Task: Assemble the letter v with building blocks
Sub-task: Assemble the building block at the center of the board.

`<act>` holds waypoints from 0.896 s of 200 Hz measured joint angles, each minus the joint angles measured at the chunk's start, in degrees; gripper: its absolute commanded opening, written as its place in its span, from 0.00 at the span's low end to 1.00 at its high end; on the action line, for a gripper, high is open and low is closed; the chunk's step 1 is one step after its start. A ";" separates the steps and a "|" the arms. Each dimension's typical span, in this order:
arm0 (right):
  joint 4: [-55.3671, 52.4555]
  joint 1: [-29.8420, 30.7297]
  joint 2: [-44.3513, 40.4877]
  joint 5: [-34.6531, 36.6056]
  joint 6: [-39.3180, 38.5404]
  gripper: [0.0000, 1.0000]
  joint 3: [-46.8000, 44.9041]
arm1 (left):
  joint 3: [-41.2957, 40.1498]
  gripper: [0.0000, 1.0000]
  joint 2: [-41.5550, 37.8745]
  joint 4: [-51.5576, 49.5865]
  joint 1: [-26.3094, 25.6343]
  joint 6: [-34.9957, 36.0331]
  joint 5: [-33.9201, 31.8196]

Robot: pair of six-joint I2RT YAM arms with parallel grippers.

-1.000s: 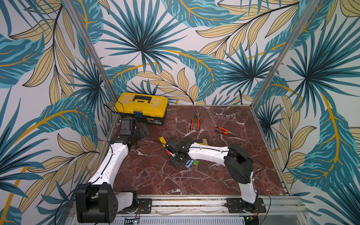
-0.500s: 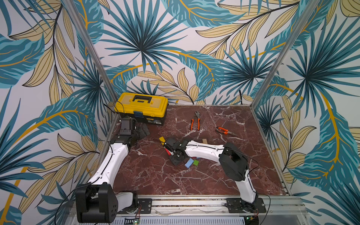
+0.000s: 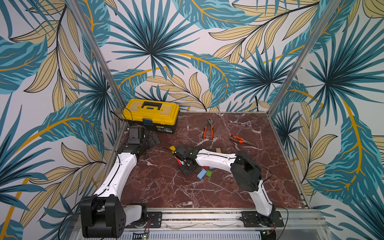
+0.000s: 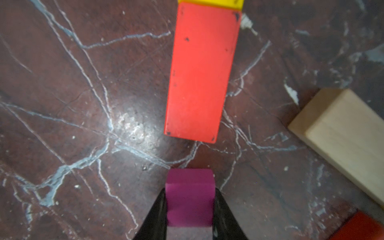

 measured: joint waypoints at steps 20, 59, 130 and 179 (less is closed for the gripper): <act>-0.04 -0.13 0.37 -0.02 0.20 0.30 0.57 | 0.00 0.99 0.00 0.00 0.00 0.00 0.00; -0.04 -0.44 0.79 -0.02 0.48 0.30 1.25 | 0.00 0.99 0.00 0.00 0.00 0.00 0.00; -0.09 -0.70 1.62 -0.20 0.85 0.30 2.51 | 0.00 0.99 0.00 0.00 0.00 0.00 -0.02; -0.09 -0.74 2.51 -0.42 1.05 0.30 3.89 | 0.00 1.00 0.00 0.00 0.00 0.02 -0.02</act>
